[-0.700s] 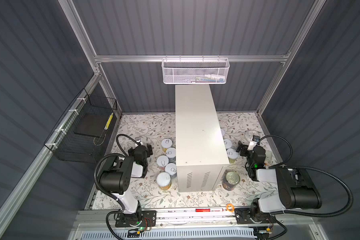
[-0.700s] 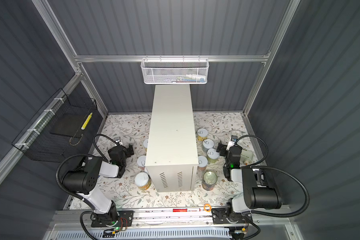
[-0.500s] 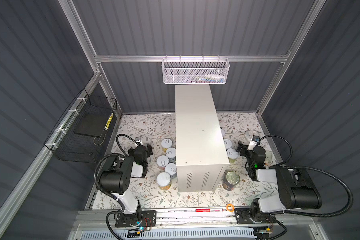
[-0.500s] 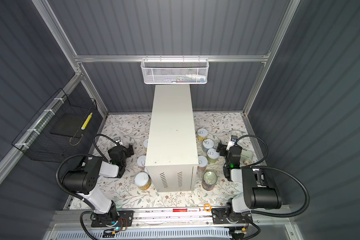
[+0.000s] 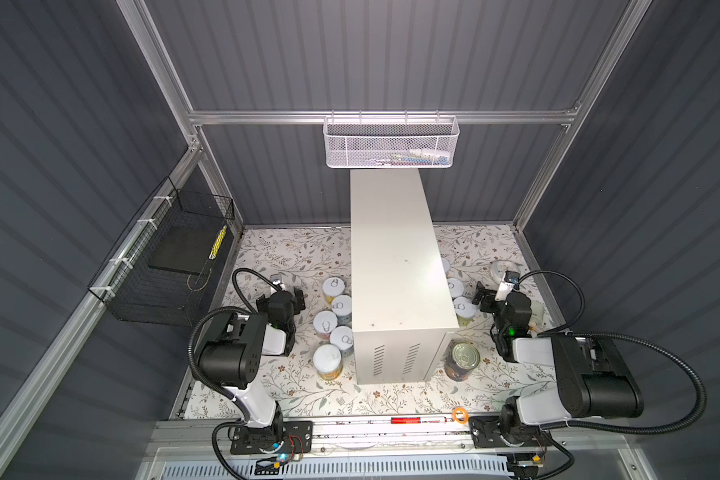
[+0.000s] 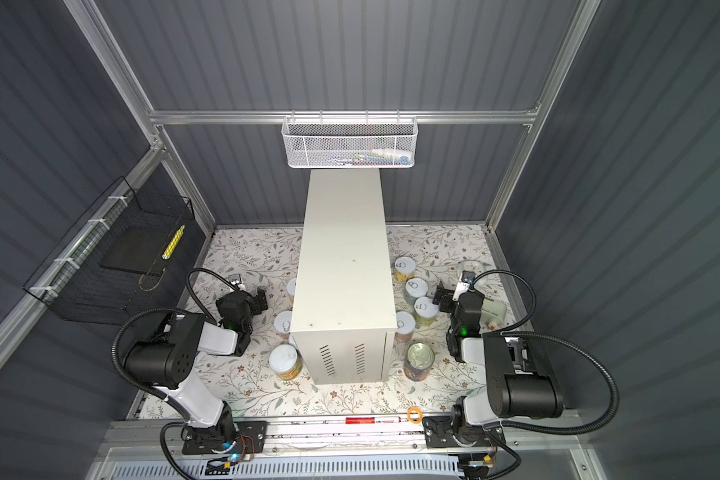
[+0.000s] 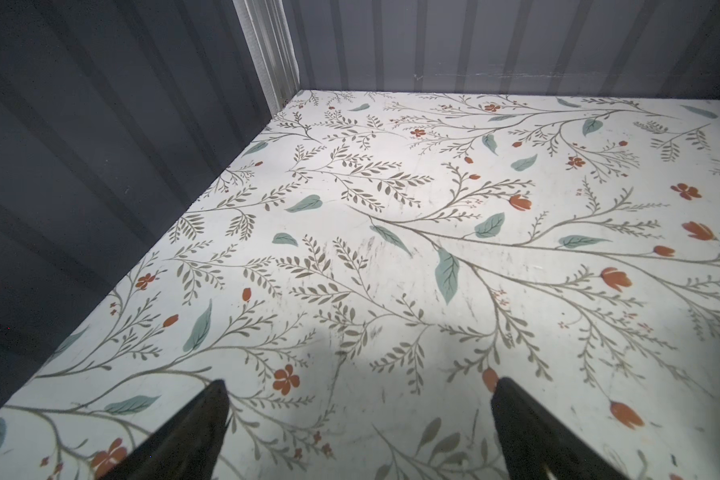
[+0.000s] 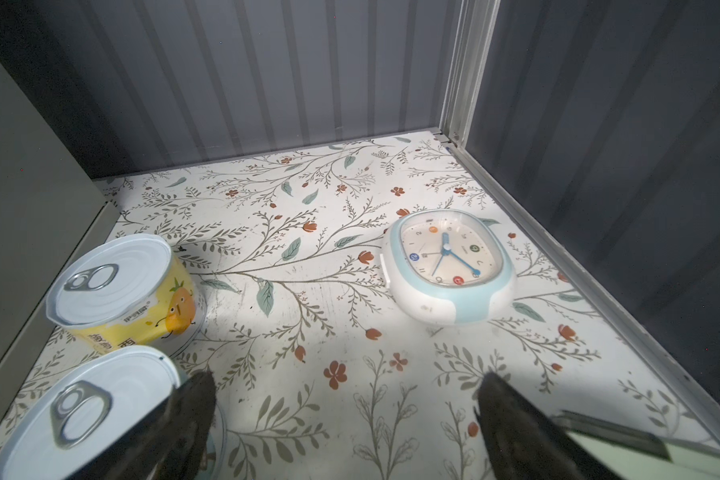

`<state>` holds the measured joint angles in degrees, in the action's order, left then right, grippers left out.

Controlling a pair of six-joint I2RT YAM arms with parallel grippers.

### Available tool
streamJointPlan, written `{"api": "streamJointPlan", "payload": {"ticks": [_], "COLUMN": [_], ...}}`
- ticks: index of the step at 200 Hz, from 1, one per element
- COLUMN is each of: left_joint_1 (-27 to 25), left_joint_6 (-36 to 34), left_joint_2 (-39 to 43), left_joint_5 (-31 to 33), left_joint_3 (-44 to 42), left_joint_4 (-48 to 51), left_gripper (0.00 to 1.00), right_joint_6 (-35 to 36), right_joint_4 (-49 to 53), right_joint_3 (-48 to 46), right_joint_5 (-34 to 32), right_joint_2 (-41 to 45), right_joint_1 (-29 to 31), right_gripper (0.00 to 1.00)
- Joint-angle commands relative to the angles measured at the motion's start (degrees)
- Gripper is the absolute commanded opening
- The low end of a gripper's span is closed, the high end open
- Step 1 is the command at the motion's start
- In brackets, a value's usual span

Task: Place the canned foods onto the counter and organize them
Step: 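Raise the right arm from rest toward the cans beside the cabinet, then lower the right gripper onto the blue tomato can while the left arm moves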

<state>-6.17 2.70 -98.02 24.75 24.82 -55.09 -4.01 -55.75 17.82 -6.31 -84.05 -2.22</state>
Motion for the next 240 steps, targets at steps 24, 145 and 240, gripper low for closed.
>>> {"api": "streamJointPlan", "payload": {"ticks": [24, 145, 240], "left_joint_1": [0.3, -0.7, -2.0], "left_joint_6": [-0.3, -0.5, 11.7], "left_joint_2": [-0.3, 0.2, 11.0], "left_joint_5": [-0.4, 2.9, 8.5], "left_joint_3": [0.8, 0.9, 26.9], "left_joint_4": [0.1, 0.1, 52.1], "left_gripper": [1.00, 1.00, 0.99], "right_joint_6": [0.2, -2.6, -17.5], "right_joint_4": [-1.0, 7.4, 58.8], "right_joint_3": [0.3, 1.6, 21.4], "right_joint_5": [0.3, -9.2, -14.5], "right_joint_2": [0.6, 7.8, 25.4], "right_joint_1": [-0.2, 0.1, 2.2], "right_gripper": [0.99, 0.99, 0.99]}}
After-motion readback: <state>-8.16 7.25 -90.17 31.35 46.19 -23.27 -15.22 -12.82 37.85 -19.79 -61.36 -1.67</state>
